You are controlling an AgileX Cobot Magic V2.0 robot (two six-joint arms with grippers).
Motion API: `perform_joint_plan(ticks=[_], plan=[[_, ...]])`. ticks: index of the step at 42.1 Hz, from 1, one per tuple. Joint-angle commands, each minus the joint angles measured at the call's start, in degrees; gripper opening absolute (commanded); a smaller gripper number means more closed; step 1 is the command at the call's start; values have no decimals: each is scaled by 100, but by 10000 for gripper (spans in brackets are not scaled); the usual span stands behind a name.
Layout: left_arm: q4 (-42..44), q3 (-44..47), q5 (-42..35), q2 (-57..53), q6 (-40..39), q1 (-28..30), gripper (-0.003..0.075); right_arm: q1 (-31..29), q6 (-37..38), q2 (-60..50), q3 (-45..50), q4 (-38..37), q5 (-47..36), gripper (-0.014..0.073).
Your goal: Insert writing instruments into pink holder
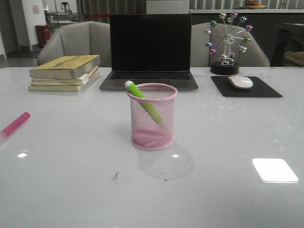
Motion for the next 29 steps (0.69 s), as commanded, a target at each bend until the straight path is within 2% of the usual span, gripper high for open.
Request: perform_joint_plan(ticks=[1,15,21,29], plan=[[205,-443,77,494,-7,369,528,-46,-1,-7,-156,0,-353,395],[48,-1348,130,2502,-7,2254,529,-46,-1,-7,-156,0,-353,395],[-3,-1956,165,3447,-7,2644,529,-46,-1,-7,-156,0,-353,395],[-4,-2852,212,4650,-7,2698,528,-46,-1,-7,-156,0,-353,395]])
